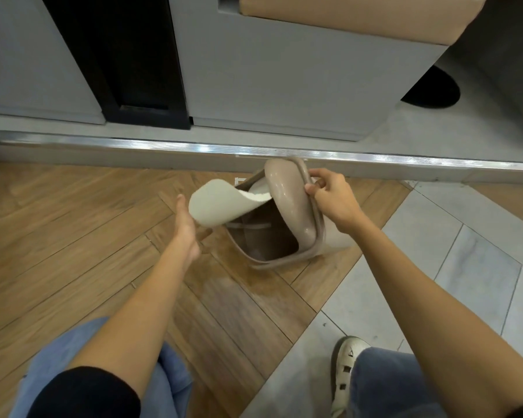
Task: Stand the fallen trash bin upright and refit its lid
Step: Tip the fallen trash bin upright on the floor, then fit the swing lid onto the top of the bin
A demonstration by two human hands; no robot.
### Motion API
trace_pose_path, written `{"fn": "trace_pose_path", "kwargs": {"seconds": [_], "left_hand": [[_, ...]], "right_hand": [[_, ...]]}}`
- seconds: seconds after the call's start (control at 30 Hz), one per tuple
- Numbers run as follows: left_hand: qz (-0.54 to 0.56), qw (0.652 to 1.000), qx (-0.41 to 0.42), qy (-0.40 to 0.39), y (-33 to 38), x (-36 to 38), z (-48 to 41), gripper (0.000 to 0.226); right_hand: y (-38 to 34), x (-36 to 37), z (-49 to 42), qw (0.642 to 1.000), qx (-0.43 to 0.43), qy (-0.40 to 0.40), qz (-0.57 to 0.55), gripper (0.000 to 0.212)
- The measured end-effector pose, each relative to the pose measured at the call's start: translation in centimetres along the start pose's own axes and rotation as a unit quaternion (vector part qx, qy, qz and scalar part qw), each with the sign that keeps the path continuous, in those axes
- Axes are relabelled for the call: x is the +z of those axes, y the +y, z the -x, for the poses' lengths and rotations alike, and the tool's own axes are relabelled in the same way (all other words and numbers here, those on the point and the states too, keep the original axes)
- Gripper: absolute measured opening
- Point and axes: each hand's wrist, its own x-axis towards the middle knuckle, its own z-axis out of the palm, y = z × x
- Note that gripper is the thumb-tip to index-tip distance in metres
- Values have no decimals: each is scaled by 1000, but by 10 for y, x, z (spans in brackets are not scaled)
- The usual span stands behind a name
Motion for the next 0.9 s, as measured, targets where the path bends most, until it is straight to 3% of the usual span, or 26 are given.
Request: {"fn": "trace_pose_path", "kwargs": {"seconds": [0.17,0.23,0.33,0.47,0.57,0.63,0.9], "left_hand": [[34,986,12,-164,7,12,7,101],[-12,975,54,-214,13,20,17,109],[-126,959,110,-229,14,29,30,133],[-191,931,218,-220,21,39,40,108],[-208,912,278,-216,30,50,47,47],[-230,898,311,-211,31,58,49,22],[-234,875,376,-193,25,82,34,21]], "right_hand": [[4,-11,-3,993,29,-2,-110,34],[8,-19,-2,988,47,-1,-147,34],[13,-27,-1,980,67,-1,-188,34],[25,-37,1,968,82,-1,-235,33],[37,-35,7,956,103,-3,-274,31],[44,-29,11,950,119,1,-288,31],[58,-27,11,961,144,42,-233,34]]}}
